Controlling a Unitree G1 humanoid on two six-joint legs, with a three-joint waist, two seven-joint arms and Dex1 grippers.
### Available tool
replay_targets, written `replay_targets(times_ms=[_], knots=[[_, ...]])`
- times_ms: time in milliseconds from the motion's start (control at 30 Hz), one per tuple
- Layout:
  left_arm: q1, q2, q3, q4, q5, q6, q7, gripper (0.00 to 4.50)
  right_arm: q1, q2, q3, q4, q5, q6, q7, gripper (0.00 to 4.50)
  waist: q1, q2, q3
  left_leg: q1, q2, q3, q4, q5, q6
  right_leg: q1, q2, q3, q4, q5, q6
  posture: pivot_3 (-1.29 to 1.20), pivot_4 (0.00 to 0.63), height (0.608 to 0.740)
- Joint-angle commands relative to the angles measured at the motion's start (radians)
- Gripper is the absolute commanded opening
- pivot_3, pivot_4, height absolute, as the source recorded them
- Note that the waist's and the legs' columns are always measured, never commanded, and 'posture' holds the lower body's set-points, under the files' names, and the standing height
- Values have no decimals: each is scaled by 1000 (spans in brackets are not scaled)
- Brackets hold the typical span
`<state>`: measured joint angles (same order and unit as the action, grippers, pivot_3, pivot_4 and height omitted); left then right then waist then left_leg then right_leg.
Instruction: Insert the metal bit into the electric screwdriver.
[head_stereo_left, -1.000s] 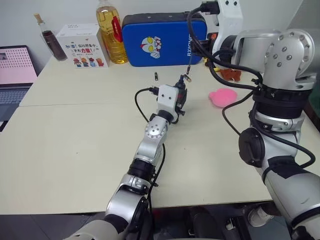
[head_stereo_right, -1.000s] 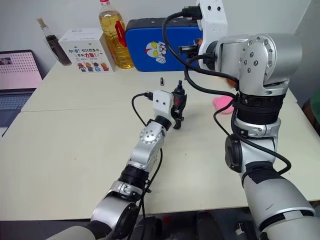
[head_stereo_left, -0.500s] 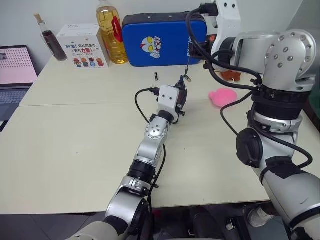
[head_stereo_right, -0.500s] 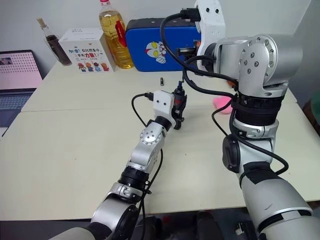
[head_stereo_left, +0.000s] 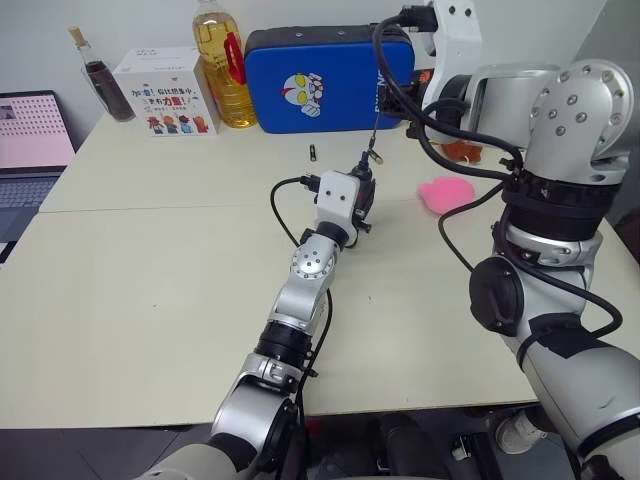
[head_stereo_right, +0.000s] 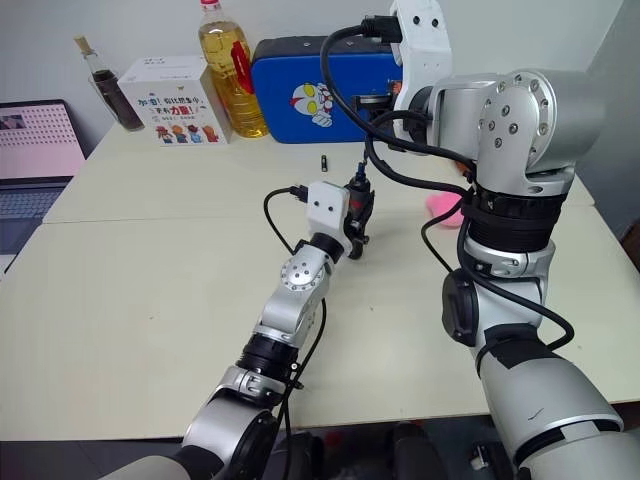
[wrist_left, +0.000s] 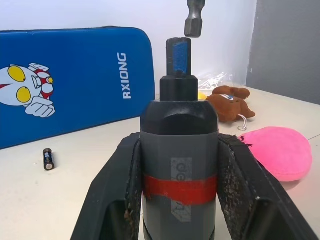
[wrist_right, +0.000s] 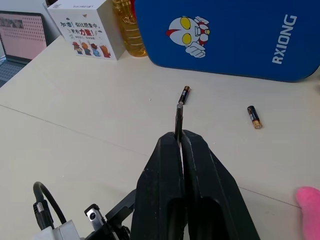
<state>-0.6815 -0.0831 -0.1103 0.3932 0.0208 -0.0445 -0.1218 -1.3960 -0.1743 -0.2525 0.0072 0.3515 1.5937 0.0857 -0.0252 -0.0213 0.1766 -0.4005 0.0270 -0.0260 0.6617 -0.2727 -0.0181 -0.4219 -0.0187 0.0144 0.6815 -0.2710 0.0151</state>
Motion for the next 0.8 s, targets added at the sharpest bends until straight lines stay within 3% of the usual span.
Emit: replay_targets(times_ms=[33, 800], knots=[[11, -11, -16, -17, 4, 17, -9, 1654, -45, -1, -14, -31, -2, -18, 5, 85, 0, 0, 0, 0, 0, 0, 0, 0, 0, 0, 0, 0, 0, 0, 0, 0, 150, 740], [18, -10, -16, -25, 4, 21, -7, 1654, -52, 14, -12, -11, -9, -19, 30, 85, 0, 0, 0, 0, 0, 0, 0, 0, 0, 0, 0, 0, 0, 0, 0, 0, 150, 740]])
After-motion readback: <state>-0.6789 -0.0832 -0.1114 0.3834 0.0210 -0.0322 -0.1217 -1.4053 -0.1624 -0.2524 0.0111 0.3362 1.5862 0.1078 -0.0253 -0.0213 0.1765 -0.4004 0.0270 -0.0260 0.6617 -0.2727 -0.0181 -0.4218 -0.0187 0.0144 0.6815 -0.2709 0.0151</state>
